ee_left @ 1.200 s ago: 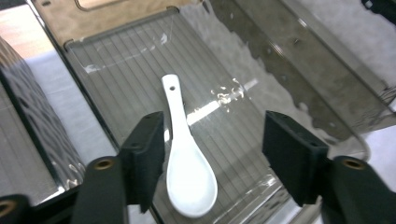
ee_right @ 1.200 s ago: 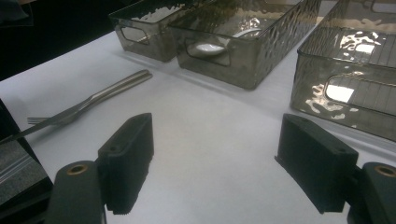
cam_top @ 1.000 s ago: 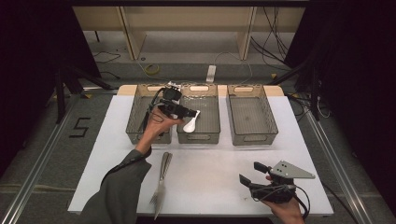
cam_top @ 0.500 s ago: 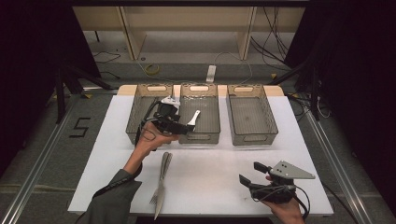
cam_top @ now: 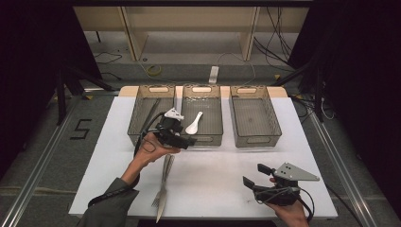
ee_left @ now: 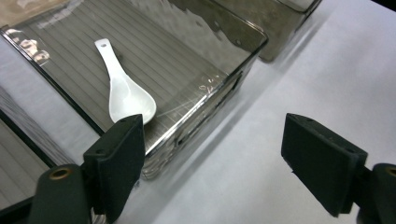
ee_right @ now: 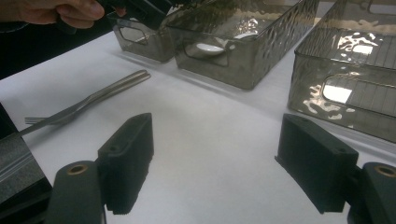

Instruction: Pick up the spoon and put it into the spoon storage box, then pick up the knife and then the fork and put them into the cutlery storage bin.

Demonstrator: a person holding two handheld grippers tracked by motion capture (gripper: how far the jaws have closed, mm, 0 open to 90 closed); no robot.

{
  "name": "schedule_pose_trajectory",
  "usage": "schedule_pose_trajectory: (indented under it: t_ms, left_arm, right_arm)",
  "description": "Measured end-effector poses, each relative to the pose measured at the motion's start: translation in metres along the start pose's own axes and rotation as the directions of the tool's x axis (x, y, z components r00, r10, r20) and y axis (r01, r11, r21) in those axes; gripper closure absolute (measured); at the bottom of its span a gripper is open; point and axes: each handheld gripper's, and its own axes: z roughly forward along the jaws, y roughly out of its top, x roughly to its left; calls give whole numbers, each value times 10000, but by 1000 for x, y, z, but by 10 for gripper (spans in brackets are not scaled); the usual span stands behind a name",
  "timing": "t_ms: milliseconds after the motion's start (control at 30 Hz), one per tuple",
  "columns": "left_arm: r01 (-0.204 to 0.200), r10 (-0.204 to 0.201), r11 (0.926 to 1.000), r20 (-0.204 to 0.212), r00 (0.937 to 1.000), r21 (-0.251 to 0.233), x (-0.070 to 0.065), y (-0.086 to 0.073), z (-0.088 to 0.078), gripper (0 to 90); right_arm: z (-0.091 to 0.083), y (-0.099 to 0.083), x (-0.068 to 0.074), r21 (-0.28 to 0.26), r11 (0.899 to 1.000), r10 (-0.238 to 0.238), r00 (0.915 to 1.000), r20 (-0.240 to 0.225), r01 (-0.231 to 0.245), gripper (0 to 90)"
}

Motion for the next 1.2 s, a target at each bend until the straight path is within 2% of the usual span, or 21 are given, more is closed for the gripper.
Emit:
schedule_pose_trajectory:
  t_ms: [133, 333, 767, 867, 1000, 1200]
  left_arm:
    - [28, -29, 9999, 95, 10000, 114, 0, -7, 1, 213]
    - [-237, 233, 9989, 122, 9997, 410, -2, -18, 0, 187]
    - [-492, 545, 9935, -493, 9973, 1030, -3, -38, -6, 188]
    - [-344, 405, 9935, -547, 9977, 1084, -1, -41, -6, 191]
    - [-433, 532, 9890, -671, 9963, 1416, 2, -44, -4, 187]
    - [-448, 560, 9880, -726, 9958, 1477, 3, -46, -3, 187]
  right_arm:
    - [-1, -1, -2, -59, 10000, 42, 10000, 6, -42, 277]
    - [0, 0, -2, -32, 10000, 63, 10000, -11, -63, 277]
    - [1, 0, -1, -23, 10000, -26, 10000, 28, 26, 277]
    - [0, 0, -2, -37, 10000, 40, 10000, 53, -39, 277]
    - [-1, 0, -2, -33, 10000, 56, 10000, 52, -56, 277]
    - [-1, 0, -1, -29, 10000, 0, 10000, 38, 0, 277]
